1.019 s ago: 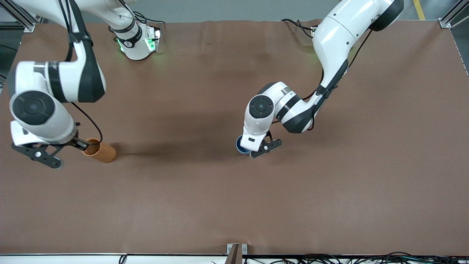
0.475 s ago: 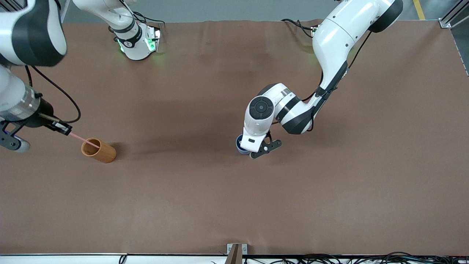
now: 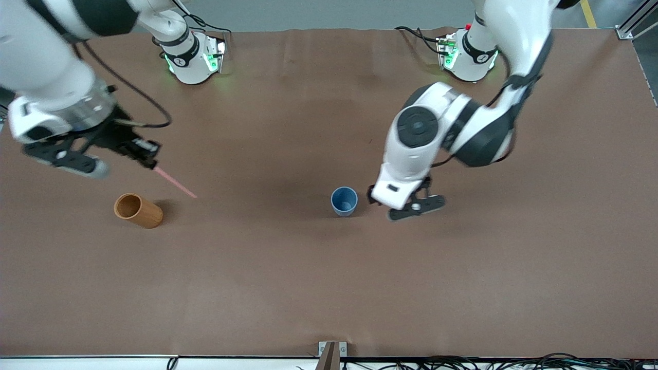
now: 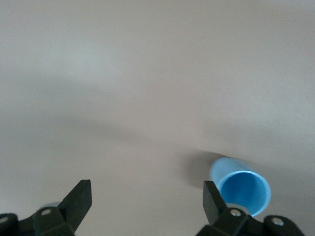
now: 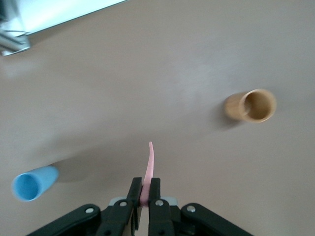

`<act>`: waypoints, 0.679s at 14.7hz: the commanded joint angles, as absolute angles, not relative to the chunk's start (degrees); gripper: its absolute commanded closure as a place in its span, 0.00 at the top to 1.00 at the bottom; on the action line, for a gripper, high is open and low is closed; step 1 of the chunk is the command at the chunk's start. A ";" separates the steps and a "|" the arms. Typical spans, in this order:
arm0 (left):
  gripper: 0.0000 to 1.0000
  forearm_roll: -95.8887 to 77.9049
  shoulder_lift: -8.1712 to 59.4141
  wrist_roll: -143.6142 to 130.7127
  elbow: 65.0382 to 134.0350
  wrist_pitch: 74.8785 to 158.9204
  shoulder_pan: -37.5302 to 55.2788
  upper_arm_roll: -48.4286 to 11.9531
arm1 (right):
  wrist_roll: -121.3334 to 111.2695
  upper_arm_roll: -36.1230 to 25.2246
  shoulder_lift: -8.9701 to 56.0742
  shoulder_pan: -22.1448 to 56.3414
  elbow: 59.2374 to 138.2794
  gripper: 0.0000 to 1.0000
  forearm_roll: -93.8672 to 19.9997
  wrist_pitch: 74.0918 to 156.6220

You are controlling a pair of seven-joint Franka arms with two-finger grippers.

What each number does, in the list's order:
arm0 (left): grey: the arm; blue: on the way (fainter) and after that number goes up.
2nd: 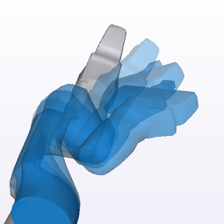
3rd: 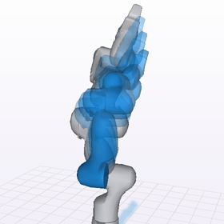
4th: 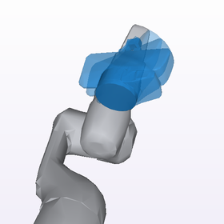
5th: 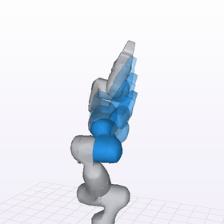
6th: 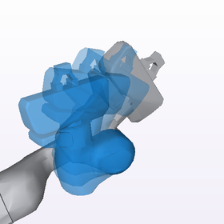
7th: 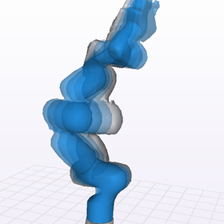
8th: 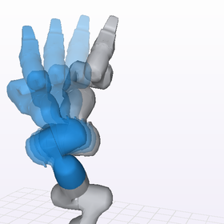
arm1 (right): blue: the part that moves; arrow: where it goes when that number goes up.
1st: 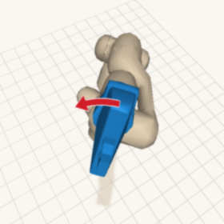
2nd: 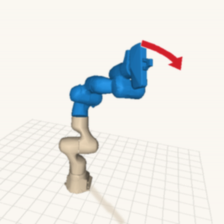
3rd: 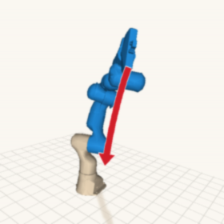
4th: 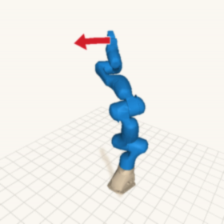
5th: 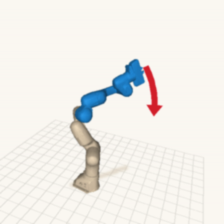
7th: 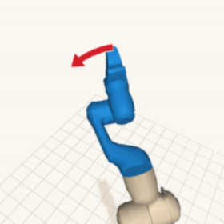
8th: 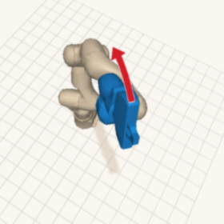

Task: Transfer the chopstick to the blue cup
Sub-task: 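Release the blue cup with the left gripper while the right gripper carries the chopstick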

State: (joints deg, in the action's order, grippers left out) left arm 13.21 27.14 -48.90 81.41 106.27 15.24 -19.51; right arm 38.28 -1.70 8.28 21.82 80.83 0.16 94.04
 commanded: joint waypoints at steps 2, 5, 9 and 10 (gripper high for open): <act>1.00 5.82 19.61 -28.62 83.41 102.40 14.94 -8.56 | 55.23 -1.93 13.52 32.06 75.16 0.00 -1.92 94.57; 1.00 3.87 15.31 -14.02 83.50 99.59 12.84 -4.22 | 69.49 -1.93 18.62 37.08 72.16 0.00 -5.09 102.54; 1.00 1.49 8.37 0.32 83.41 91.86 9.41 -2.39 | 76.28 -1.85 22.67 41.74 72.16 0.00 -5.62 110.38; 1.00 1.49 7.13 1.57 83.32 90.80 9.49 -1.42 | 77.42 -1.85 23.81 43.05 72.16 0.00 -5.54 111.43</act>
State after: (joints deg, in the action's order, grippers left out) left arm 2.39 11.82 -2.70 81.59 93.31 9.31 -2.96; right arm 74.52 -1.29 21.42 40.81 74.13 -4.41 110.39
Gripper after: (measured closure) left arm 0.000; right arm 0.907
